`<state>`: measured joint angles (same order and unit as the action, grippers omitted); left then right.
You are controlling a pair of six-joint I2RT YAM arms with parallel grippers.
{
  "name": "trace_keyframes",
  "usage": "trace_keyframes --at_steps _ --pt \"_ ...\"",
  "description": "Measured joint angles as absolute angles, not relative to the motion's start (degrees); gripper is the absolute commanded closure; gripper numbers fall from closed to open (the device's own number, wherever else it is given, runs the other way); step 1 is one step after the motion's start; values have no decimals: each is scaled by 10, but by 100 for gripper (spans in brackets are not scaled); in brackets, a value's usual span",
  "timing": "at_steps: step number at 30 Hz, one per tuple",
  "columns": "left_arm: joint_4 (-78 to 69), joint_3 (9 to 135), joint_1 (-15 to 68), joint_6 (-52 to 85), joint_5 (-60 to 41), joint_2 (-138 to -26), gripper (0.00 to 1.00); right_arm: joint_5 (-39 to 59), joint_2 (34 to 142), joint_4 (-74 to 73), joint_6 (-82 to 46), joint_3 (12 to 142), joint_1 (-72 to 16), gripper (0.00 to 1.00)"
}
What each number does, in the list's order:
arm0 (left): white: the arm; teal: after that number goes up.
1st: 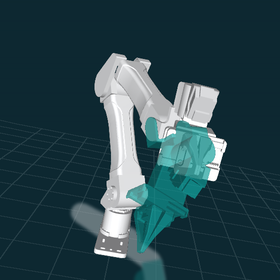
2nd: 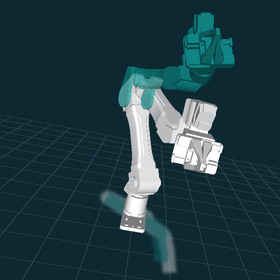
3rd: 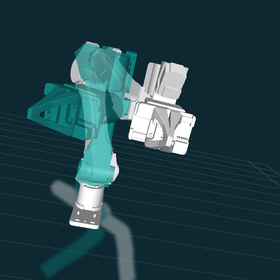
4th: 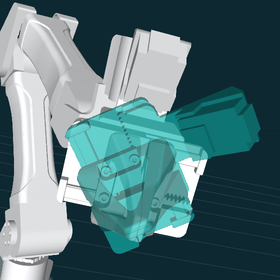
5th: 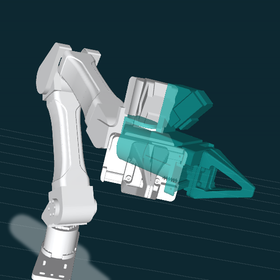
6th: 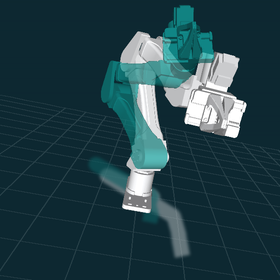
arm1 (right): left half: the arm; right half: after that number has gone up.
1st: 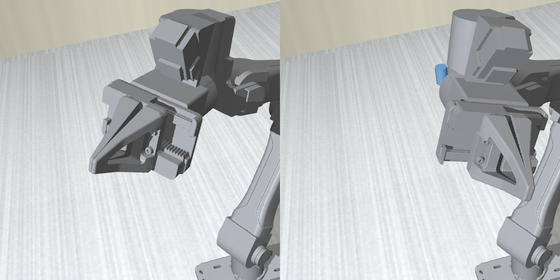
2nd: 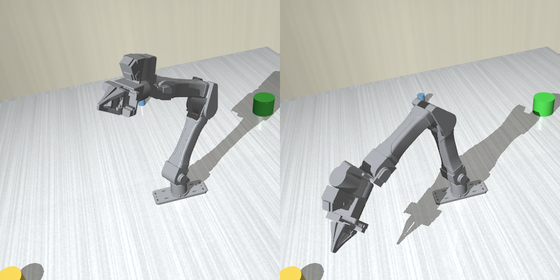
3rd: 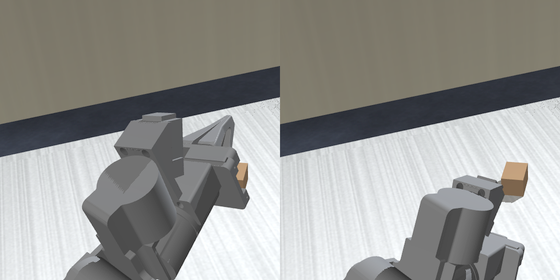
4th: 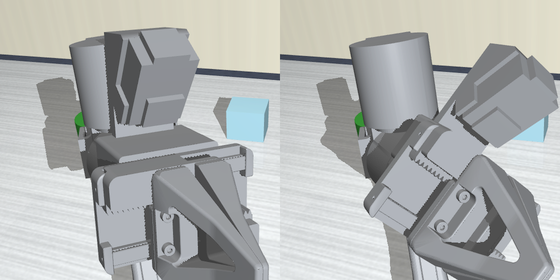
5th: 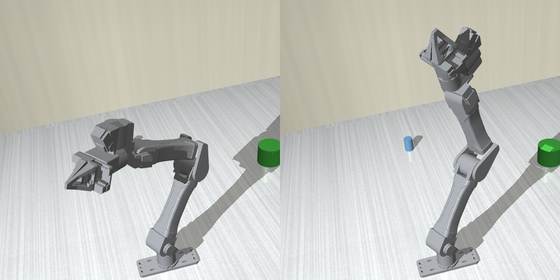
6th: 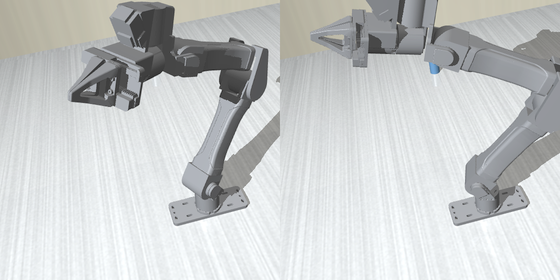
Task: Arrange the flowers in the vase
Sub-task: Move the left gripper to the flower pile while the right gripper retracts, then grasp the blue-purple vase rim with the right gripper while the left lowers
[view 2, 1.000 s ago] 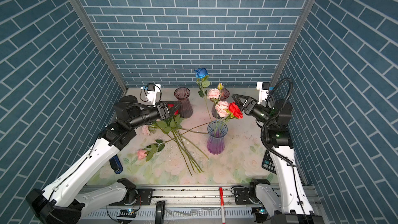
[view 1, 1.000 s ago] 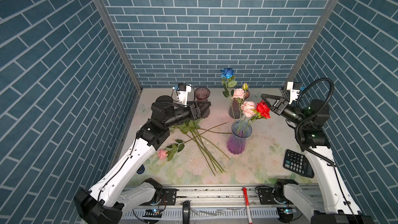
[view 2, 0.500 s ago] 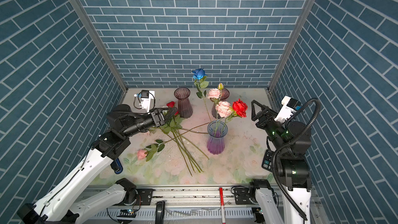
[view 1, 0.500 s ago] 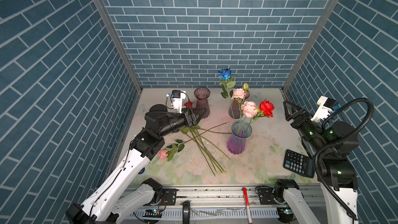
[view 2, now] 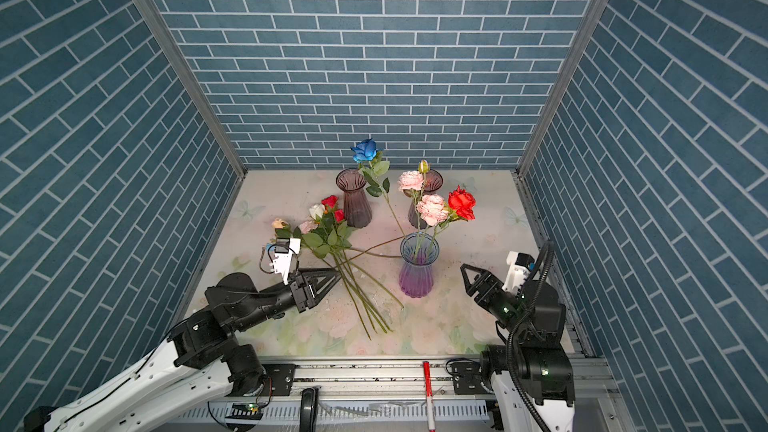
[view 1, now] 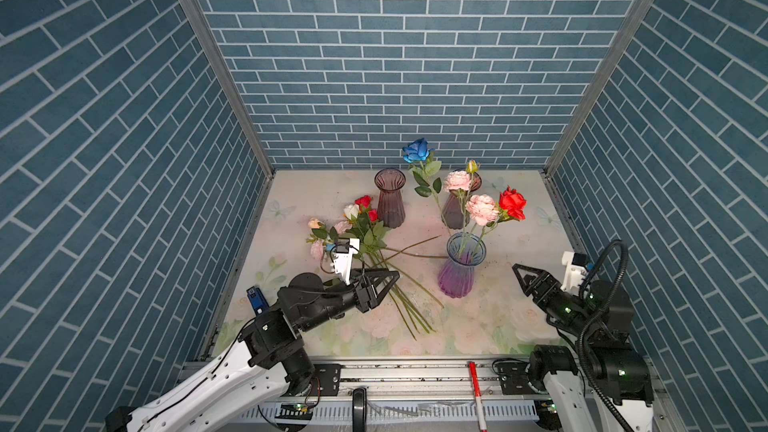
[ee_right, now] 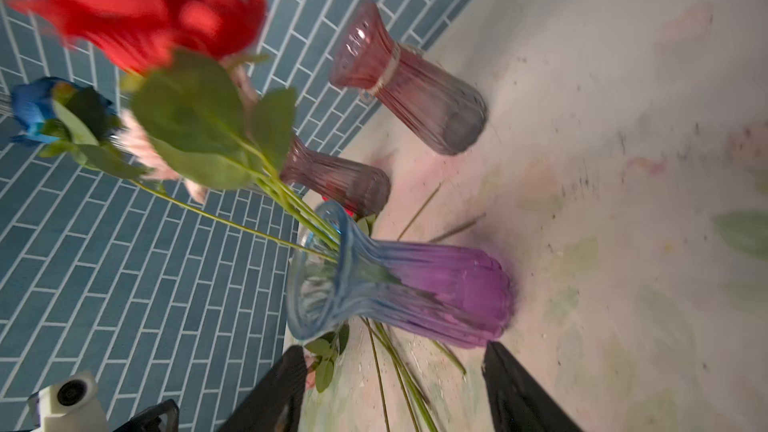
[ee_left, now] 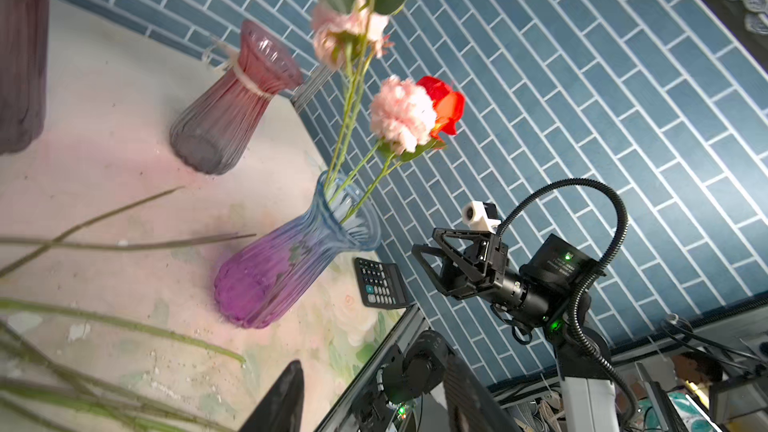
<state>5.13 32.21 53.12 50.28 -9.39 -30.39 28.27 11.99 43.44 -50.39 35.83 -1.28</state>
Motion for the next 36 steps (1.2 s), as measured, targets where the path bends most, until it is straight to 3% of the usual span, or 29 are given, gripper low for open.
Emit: trace_keyframes --at_steps 6,14,19,24,29,36 --pt "93 279 548 549 -57 -319 43 314 55 486 -527 340 -13 31" --pt "13 201 578 586 -46 -427 43 370 61 505 -520 320 -13 31" --pt "-35 201 587 590 -32 -472 42 396 70 506 -505 308 -13 32" --pt "11 226 583 595 -2 -481 42 401 64 508 -500 263 -13 34" --pt "80 228 531 596 3 -422 42 397 29 515 -502 214 -13 35" --pt "166 143 383 613 -30 -205 42 397 30 505 -510 170 -13 37"
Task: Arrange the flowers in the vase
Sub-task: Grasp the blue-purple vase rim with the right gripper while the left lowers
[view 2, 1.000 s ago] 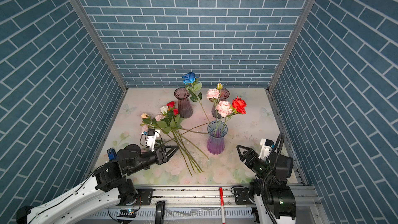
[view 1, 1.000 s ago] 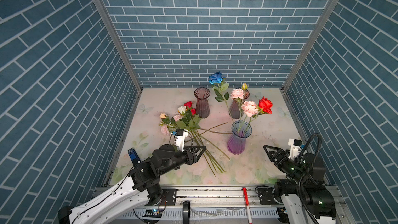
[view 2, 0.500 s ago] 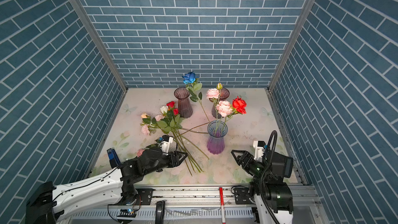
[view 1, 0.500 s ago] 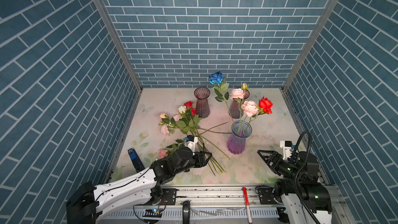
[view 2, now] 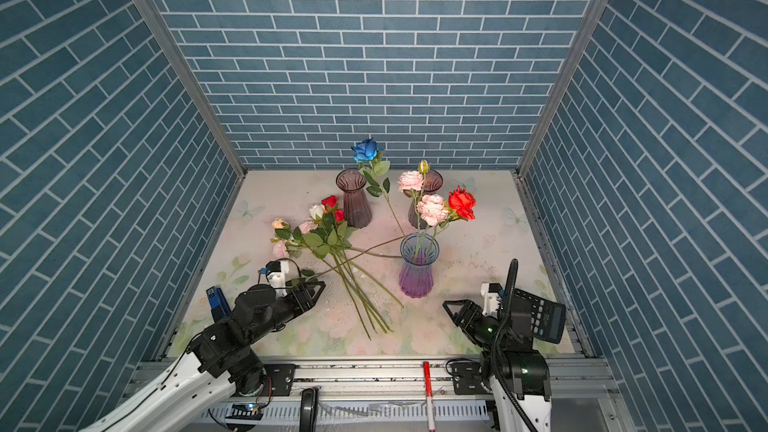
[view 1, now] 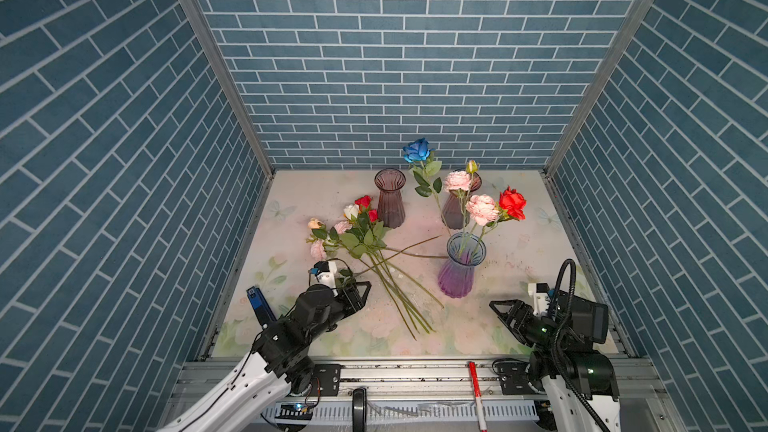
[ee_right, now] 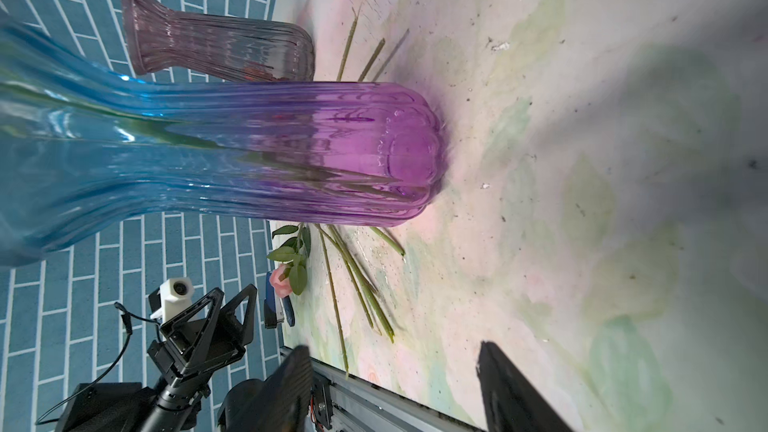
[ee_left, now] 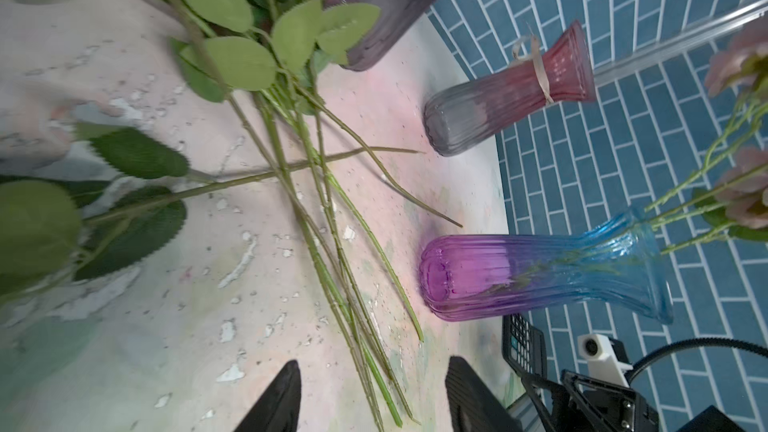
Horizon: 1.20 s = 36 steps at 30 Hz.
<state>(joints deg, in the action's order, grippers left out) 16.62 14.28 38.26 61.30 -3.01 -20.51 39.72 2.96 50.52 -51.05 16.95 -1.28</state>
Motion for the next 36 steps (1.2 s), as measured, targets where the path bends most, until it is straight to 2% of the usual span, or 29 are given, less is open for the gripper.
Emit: trace_keyframes --at_steps 4,8,17,24,36 --pt "223 116 322 615 -60 -137 42 397 39 489 -523 143 -13 40" --pt "243 116 297 601 -79 -140 42 397 42 473 -540 130 -13 37" --pt "157 116 271 563 -139 -325 42 393 55 475 -542 139 -13 39" --pt "73 116 269 543 -157 -415 42 391 100 479 -531 247 -13 44" --pt "53 115 267 540 -154 -350 41 418 286 428 -509 438 -19 52"
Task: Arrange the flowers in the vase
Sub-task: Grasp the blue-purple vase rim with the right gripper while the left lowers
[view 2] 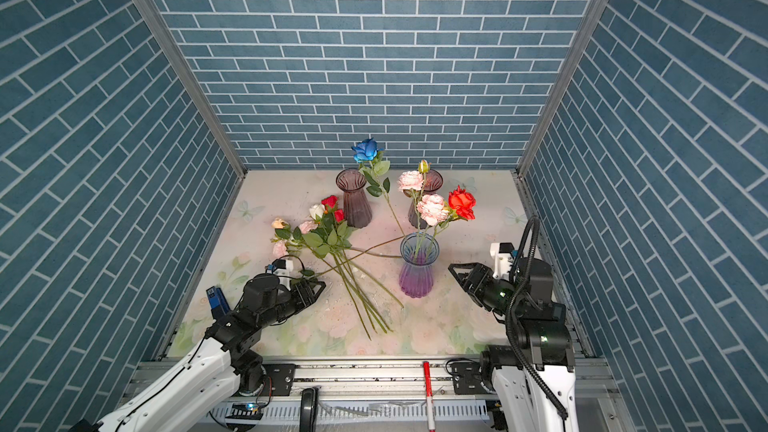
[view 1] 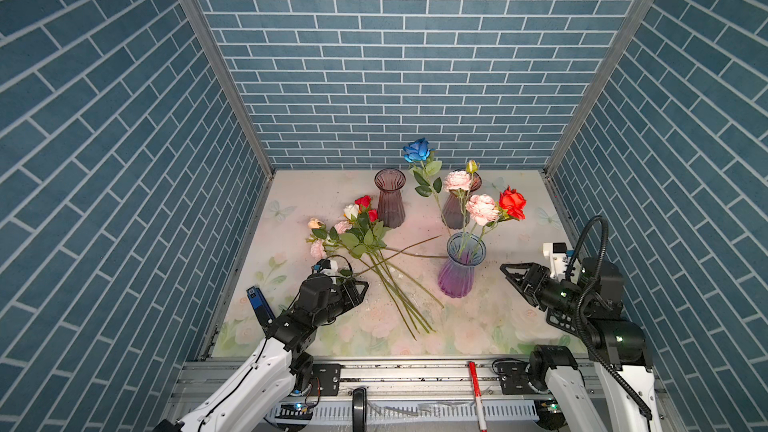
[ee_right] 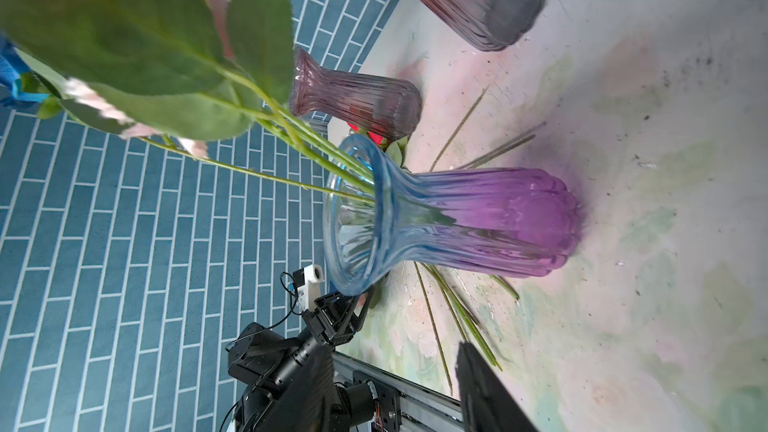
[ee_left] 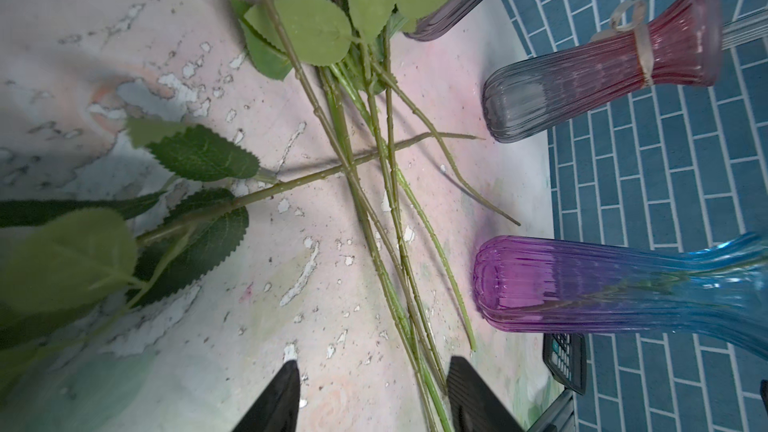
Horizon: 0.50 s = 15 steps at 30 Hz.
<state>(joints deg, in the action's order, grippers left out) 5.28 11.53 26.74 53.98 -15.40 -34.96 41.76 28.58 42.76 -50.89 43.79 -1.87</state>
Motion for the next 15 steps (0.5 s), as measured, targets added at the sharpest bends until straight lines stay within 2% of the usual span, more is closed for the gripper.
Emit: trace_keyframes --at_steps 6,15 --pt "53 115 265 540 -152 -338 41 410 360 427 -493 490 -63 57" --pt "54 115 265 540 -152 -340 41 328 443 447 -460 540 -175 61"
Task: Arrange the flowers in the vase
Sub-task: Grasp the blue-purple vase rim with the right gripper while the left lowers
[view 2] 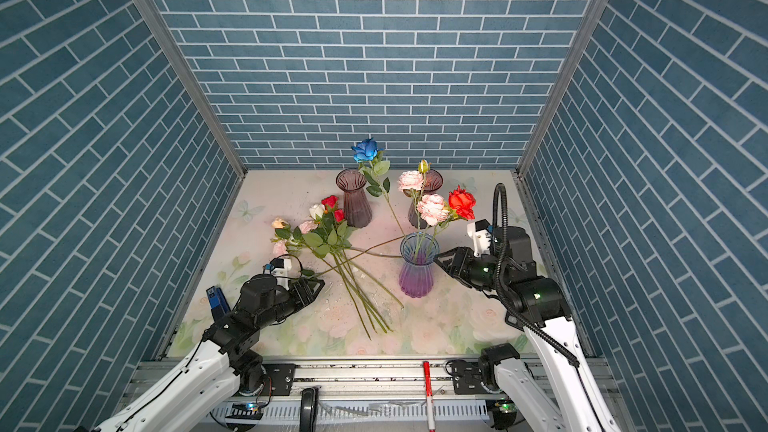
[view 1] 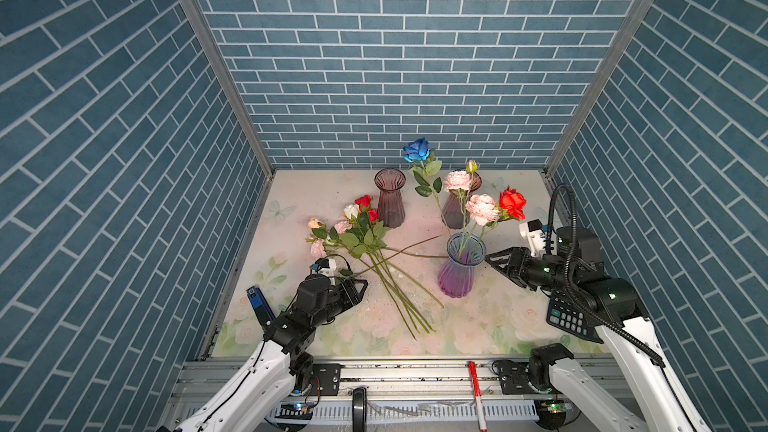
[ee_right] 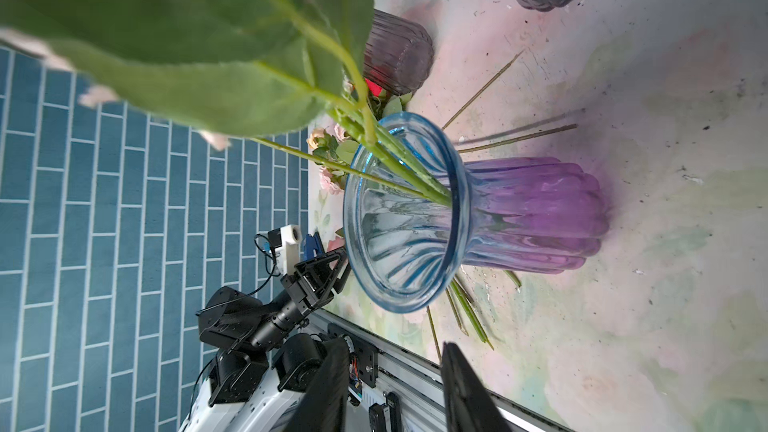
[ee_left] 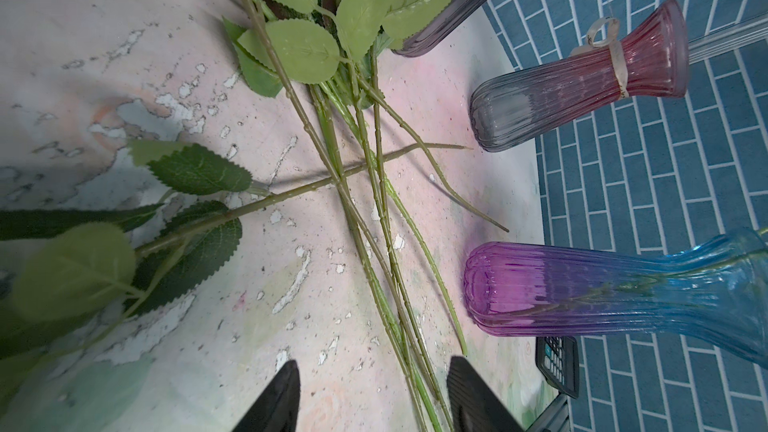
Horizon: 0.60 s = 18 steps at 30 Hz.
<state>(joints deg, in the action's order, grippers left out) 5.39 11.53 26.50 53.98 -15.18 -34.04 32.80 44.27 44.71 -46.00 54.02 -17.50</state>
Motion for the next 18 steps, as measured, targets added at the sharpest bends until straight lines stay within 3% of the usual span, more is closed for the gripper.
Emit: trace_keyframes --at_steps 11,18 --pt "57 115 265 540 -152 -331 41 216 518 457 -455 559 -255 63" --pt "63 113 263 540 -152 -315 41 167 543 448 -463 568 -281 70"
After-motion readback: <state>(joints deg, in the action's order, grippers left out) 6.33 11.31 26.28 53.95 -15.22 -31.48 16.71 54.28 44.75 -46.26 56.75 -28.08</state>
